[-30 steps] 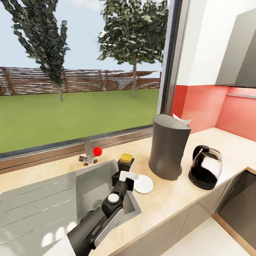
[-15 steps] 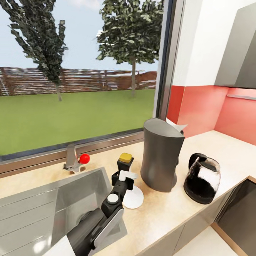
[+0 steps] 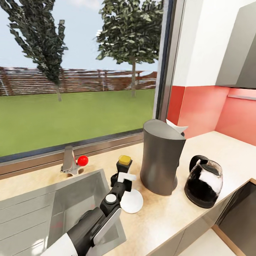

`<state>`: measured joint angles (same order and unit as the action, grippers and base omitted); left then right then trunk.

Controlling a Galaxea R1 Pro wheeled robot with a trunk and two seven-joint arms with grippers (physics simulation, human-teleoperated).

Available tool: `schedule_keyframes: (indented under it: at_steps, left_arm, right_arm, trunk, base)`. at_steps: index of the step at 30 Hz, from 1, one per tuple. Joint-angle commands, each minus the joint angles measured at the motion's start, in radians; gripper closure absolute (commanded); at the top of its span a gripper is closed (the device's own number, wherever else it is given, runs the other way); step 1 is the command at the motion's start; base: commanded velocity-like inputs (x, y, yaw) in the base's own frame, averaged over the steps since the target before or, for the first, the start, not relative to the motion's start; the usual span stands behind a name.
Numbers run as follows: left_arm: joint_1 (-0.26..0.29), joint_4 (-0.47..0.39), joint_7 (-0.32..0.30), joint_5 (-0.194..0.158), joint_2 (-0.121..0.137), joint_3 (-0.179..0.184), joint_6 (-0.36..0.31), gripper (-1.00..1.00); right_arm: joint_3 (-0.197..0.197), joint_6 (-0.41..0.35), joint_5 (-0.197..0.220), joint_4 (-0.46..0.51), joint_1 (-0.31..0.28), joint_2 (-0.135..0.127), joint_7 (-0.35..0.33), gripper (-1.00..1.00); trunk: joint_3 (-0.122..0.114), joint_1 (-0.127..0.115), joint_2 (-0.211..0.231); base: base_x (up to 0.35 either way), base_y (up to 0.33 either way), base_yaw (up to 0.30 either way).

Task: Set up a coffee station on the kitchen countertop: keep the coffee maker on the countertop, move the bottle of coffee from the kitchen shelf to the counter next to the coffee maker, place a paper coffee filter on top of the coffee maker, put the saucer next to the coffee maker with the coffee cup on the saucer, and place the electric kettle next to the coffee maker.

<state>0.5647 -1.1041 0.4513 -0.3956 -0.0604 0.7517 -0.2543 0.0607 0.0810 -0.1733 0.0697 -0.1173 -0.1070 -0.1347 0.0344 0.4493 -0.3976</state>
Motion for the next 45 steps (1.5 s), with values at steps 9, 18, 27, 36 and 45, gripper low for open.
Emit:
schedule_keyframes:
  at_steps: [9,18,27,36,45]
  left_arm:
    - [0.077,0.100,-0.472,0.006,0.107,-0.171,-0.007,1.00]
    - [0.109,0.129,-0.510,0.011,0.136,-0.213,-0.025,1.00]
    - [0.096,0.159,-0.514,0.011,0.135,-0.217,-0.025,1.00]
    - [0.095,0.180,-0.520,0.011,0.136,-0.220,-0.023,1.00]
    - [0.095,0.180,-0.522,0.011,0.135,-0.221,-0.025,1.00]
  right_arm:
    - [0.006,0.032,-0.010,-0.002,-0.001,0.000,-0.005,-1.00]
    - [0.001,0.034,-0.012,-0.001,-0.002,0.011,0.000,-1.00]
    - [0.001,0.034,-0.012,-0.001,-0.002,0.059,0.000,-1.00]
    - [0.001,0.034,-0.012,0.000,-0.002,0.064,0.000,-1.00]
    - [0.005,0.034,-0.009,0.001,-0.002,0.072,-0.003,-1.00]
  trunk:
    - [0.002,0.001,-0.002]
    - [0.002,0.001,-0.002]
    - [0.002,0.001,-0.002]
    - [0.002,0.001,-0.002]
    - [0.002,0.001,-0.002]
  base:
    - [0.000,0.000,0.000]
    - [0.000,0.000,0.000]
    - [0.000,0.000,0.000]
    - [0.000,0.000,0.000]
    - [0.000,0.000,0.000]
